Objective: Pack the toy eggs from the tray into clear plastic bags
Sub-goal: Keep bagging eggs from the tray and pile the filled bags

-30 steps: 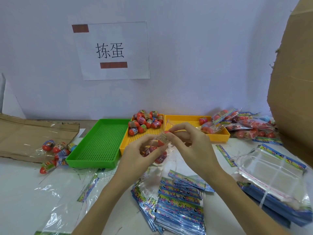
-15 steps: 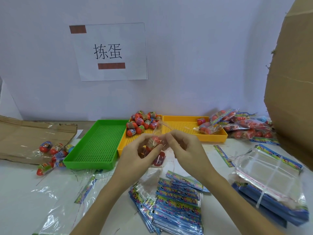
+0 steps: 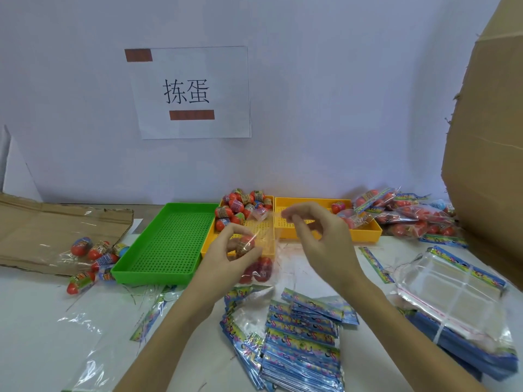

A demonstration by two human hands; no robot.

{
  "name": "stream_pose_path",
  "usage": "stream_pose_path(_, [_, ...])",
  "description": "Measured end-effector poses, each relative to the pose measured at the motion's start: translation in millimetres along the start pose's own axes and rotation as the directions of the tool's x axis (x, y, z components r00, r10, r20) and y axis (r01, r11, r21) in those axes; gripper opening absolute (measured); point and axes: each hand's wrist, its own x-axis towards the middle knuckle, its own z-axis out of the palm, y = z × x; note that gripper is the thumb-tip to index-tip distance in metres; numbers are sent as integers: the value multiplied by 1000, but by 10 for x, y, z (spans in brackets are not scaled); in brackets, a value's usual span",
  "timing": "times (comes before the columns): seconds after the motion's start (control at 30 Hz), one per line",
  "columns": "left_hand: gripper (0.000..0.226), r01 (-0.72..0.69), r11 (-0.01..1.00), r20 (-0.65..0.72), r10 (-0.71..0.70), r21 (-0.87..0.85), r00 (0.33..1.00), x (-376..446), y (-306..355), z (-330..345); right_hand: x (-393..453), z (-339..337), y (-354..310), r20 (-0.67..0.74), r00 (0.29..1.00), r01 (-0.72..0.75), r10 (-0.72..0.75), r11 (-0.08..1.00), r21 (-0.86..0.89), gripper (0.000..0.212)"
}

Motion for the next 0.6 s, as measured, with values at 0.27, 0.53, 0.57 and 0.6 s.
stream_pose_path(0.27, [16, 114, 970, 9, -115, -213, 993, 48, 49, -10, 681, -64, 870, 106, 914, -219, 391, 698, -682, 36])
stream_pose_path(0.53, [23, 84, 979, 57, -75, -185, 996, 42, 19, -27, 854, -292, 1319, 134, 778, -163, 614, 403, -901, 52])
stream_pose_path(0.57, [23, 79, 981, 58, -70, -176, 996, 49, 13, -28, 853, -285, 1318, 123, 793, -185, 597, 428, -884, 47])
stream_pose_path(0.6, [24, 73, 984, 59, -64, -163, 996, 55, 5, -26, 844, -276, 1310, 105, 809, -218, 578, 462, -859, 41])
